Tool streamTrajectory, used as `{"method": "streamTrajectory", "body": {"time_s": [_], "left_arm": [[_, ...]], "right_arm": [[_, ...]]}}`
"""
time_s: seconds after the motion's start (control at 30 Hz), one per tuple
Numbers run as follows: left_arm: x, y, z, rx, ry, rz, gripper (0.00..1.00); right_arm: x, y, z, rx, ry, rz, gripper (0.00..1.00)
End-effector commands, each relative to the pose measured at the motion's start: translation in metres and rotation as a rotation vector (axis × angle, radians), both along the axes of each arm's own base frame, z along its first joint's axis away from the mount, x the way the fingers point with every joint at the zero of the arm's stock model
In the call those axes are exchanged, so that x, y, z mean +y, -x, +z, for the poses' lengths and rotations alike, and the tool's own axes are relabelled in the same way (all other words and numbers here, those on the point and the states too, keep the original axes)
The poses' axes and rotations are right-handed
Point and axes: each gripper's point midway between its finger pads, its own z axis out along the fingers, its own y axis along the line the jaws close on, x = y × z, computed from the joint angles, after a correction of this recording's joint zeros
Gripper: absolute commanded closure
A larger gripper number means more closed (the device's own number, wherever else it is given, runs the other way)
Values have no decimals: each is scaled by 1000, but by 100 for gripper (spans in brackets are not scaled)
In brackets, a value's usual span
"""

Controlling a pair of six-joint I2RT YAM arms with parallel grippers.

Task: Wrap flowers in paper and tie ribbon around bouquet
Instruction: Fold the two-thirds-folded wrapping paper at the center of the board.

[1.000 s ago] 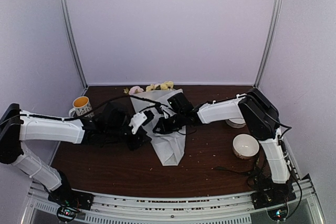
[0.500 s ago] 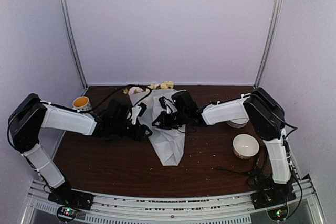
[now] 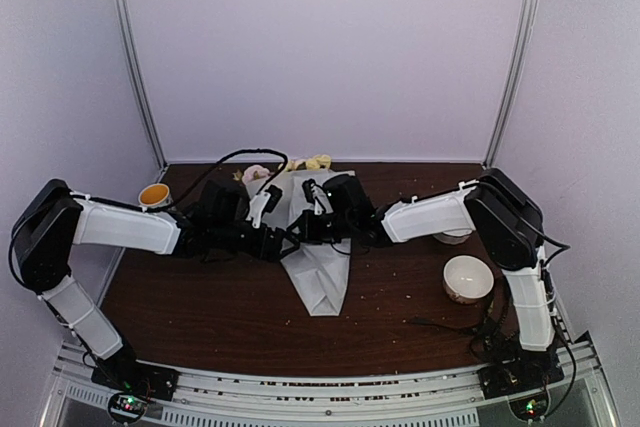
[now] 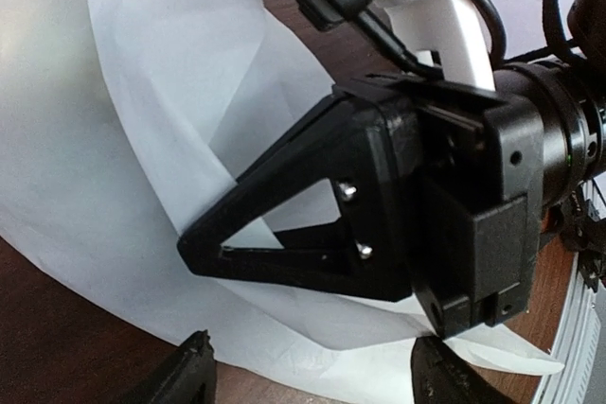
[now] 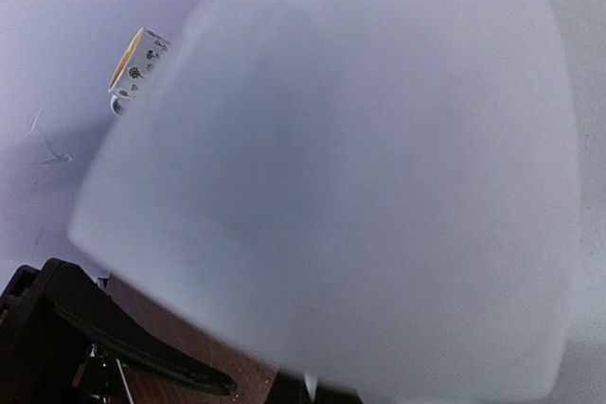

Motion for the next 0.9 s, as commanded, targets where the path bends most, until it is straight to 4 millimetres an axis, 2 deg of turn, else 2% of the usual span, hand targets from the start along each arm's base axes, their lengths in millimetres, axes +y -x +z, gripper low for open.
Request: {"method": "streamTrajectory", "body": {"time_s": [0.0,0.23,0.33,0.4,0.53,0.63,0.73,0.87], "left_arm": [[-17,0,23,-9,97,-43,26],[-22,-4,57,9,240,-57,23],[-27,-1,62,63,263,-80,23],[-25,-1,51,123,230,-53,24],[-14,-4,6,259,75,32,29],[-11,-5,-9,307,29,58,35],[-5,-5,-17,324,-6,84,38],[0,-3,-17,323,-16,97,39]], "right_arm": [[1,-3,21,-52,-18,-47,100],[-2,-2,20,-64,9,-59,100],[-3,-2,21,-70,13,-65,100],[-4,-3,23,-75,13,-67,100],[-3,-2,23,-83,16,-64,100],[-3,-1,23,-83,18,-58,100],[-5,-1,26,-90,18,-61,100],[-6,-2,26,-96,25,-63,100]]}}
